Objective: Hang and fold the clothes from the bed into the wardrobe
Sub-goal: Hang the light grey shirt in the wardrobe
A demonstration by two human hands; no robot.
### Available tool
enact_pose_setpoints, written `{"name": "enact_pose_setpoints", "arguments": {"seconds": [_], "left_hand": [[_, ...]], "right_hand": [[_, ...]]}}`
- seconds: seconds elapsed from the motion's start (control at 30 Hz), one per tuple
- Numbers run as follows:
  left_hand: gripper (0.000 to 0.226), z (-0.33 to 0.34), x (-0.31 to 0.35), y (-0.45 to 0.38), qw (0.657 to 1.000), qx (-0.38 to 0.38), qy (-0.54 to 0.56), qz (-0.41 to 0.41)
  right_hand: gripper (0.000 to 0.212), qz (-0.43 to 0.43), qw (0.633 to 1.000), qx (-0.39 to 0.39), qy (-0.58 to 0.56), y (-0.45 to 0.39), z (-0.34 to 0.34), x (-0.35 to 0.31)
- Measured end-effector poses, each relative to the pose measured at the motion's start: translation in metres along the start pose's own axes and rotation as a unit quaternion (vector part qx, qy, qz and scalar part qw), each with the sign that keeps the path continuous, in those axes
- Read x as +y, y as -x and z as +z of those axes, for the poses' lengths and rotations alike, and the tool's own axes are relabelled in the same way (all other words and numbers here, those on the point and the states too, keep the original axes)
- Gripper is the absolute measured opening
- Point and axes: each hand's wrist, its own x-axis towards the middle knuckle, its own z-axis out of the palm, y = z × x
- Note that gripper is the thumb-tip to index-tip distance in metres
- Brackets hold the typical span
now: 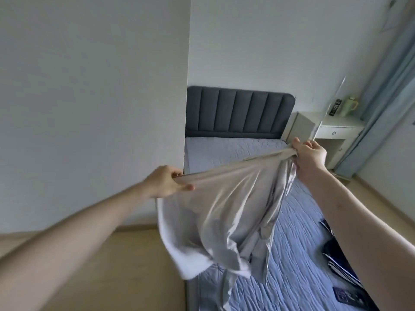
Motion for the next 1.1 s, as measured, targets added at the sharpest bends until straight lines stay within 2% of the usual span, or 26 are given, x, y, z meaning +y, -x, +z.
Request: {"name": "enact_pose_setpoints", "arguments": {"seconds": [0.07,0.1,0.17,0.27,0.33,0.4,0.43,0.5,0.57,0.6,0.63,0.7,0.77,0.9,1.0,1.1], "left_hand": [[0.038,-0.020,-0.021,-0.008,0.982,-0.068,-0.174,0.017],[0.039,-0.028,-0.032,-0.012,0.976,-0.079,-0.202,0.002],[0.047,-0.038,-0.053,-0.019,0.981,-0.064,-0.181,-0.042],[0.028,-0.047,-0.063,-0.031,0.991,0.001,-0.107,-0.083],[0.024,-0.049,-0.055,-0.037,0.992,0.061,-0.061,-0.090],[0.029,-0.052,-0.041,-0.041,0.991,0.085,-0.073,-0.075],[0.037,-0.055,-0.037,-0.042,0.989,0.061,-0.117,-0.061],[0.050,-0.054,-0.032,-0.042,0.968,-0.037,-0.240,-0.068],[0.034,-0.045,-0.036,-0.039,0.934,-0.111,-0.323,-0.103],[0.018,-0.038,-0.039,-0.040,0.926,-0.123,-0.337,-0.119],[0.011,-0.031,-0.046,-0.040,0.930,-0.115,-0.316,-0.146],[0.018,-0.012,-0.050,-0.051,0.951,-0.068,-0.236,-0.190],[0.020,0.002,-0.032,-0.076,0.967,-0.013,-0.155,-0.199],[0.028,0.008,0.043,-0.155,0.971,0.147,-0.002,-0.186],[0.027,-0.011,0.113,-0.201,0.952,0.267,0.077,-0.131],[0.030,-0.023,0.166,-0.209,0.937,0.325,0.125,-0.026]], "right_hand": [[0.051,0.015,1.000,0.023,0.003,-0.010,-0.011,0.010],[0.051,0.019,0.999,0.033,0.003,-0.014,-0.016,0.014],[0.052,0.020,0.999,0.046,0.017,-0.020,-0.024,0.022],[0.052,0.019,0.997,0.063,0.048,-0.026,-0.031,0.033],[0.052,0.021,0.995,0.074,0.059,-0.030,-0.037,0.040],[0.051,0.028,0.993,0.091,0.068,-0.033,-0.046,0.046],[0.050,0.036,0.992,0.099,0.074,-0.036,-0.052,0.049],[0.049,0.054,0.988,0.110,0.089,-0.039,-0.064,0.059],[0.046,0.067,0.985,0.109,0.117,-0.041,-0.074,0.075],[0.043,0.074,0.983,0.105,0.133,-0.044,-0.078,0.084],[0.038,0.084,0.981,0.096,0.147,-0.046,-0.080,0.095],[0.030,0.111,0.976,0.073,0.171,-0.052,-0.085,0.111],[0.037,0.124,0.972,0.059,0.189,-0.066,-0.091,0.121],[0.044,0.086,0.968,0.059,0.229,-0.109,-0.099,0.106],[0.045,0.033,0.972,0.081,0.218,-0.146,-0.104,0.077],[0.045,-0.007,0.975,0.106,0.194,-0.172,-0.115,0.055]]}}
